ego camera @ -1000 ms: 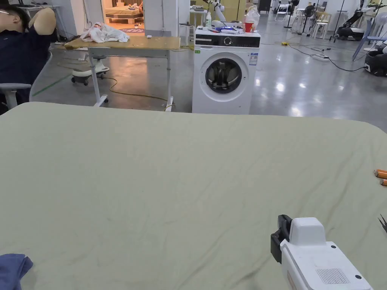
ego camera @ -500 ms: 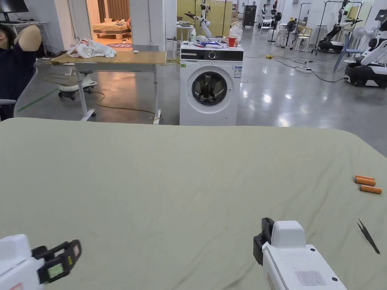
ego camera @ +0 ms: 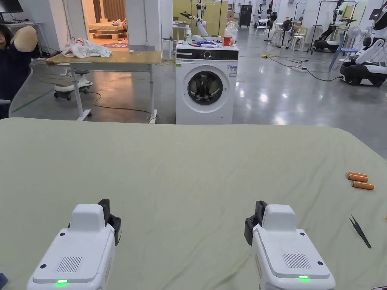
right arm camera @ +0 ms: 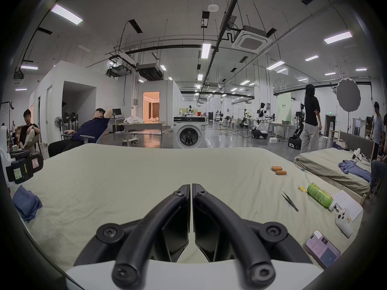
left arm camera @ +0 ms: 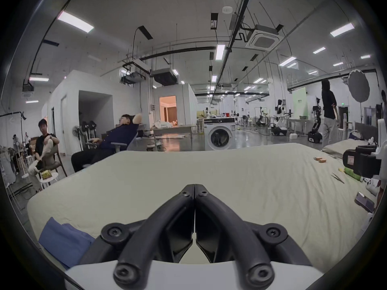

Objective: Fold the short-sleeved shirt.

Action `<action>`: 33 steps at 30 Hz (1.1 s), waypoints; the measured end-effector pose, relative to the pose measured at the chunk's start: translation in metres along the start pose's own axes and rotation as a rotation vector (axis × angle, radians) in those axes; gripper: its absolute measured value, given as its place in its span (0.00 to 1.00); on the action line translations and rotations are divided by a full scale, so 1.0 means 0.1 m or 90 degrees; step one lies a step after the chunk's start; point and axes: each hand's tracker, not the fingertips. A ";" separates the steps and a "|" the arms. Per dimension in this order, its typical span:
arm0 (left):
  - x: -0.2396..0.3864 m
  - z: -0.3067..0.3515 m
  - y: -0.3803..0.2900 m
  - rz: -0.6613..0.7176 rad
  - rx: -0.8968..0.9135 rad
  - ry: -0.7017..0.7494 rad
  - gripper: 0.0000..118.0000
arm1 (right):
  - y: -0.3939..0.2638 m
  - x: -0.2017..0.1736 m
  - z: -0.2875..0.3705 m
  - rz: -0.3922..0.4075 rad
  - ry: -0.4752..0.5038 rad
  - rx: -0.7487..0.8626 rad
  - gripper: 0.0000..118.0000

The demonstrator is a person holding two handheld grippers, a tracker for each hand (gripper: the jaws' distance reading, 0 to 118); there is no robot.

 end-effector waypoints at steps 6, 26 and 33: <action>0.05 0.02 0.05 -0.003 0.007 0.005 0.00 | 0.00 -0.07 0.05 0.020 -0.008 0.018 0.01; 0.07 0.09 0.03 0.021 0.009 0.025 0.81 | -0.09 -0.13 0.05 0.021 0.006 0.008 0.89; 0.00 0.13 0.02 0.016 0.034 0.024 0.83 | -0.03 -0.07 0.07 0.022 0.006 0.032 0.96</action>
